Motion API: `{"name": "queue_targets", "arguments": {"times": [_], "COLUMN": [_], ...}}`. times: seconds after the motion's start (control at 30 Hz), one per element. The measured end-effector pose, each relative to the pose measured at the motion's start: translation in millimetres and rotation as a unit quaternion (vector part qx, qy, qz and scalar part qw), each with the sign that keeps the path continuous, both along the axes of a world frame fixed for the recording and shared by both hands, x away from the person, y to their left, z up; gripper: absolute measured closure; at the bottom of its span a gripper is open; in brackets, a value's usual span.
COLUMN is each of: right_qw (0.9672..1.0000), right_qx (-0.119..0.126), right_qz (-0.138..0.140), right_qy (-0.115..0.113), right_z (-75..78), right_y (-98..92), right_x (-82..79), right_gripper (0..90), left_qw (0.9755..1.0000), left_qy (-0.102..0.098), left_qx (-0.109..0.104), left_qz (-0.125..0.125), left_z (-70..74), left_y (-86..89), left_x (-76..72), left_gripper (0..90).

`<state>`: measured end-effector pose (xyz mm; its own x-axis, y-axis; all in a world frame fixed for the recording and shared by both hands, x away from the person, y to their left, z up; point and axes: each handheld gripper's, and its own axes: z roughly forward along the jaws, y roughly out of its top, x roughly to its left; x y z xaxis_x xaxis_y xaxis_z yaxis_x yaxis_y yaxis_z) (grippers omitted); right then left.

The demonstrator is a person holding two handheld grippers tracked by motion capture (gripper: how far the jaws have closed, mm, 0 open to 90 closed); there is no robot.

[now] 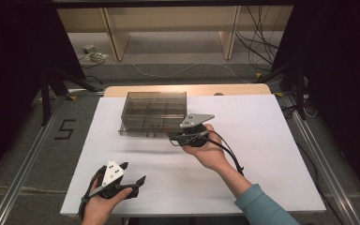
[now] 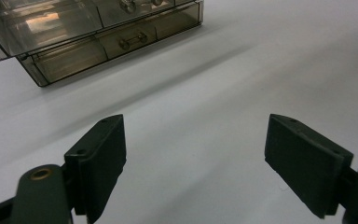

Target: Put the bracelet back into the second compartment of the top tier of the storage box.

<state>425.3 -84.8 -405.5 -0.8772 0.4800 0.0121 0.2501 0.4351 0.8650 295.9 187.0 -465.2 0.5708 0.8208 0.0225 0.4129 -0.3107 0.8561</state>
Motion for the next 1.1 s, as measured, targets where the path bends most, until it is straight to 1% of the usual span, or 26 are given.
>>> {"name": "queue_targets", "arguments": {"times": [0.67,1.1], "right_qw": [1.0000,1.0000], "right_qx": [0.002,-0.001], "right_qz": [0.004,0.009], "right_qy": [-0.003,-0.002], "right_z": [3.9,5.7], "right_y": [9.4,18.1], "right_x": [3.2,5.2], "right_gripper": [87.3,87.3], "left_qw": [1.0000,1.0000], "left_qy": [-0.001,0.000], "left_qx": [0.001,-0.002], "left_qz": [0.000,0.000], "left_z": [0.3,-0.1], "left_y": [0.2,-0.4], "left_x": [0.1,0.3], "left_gripper": [20.5,20.5]}}
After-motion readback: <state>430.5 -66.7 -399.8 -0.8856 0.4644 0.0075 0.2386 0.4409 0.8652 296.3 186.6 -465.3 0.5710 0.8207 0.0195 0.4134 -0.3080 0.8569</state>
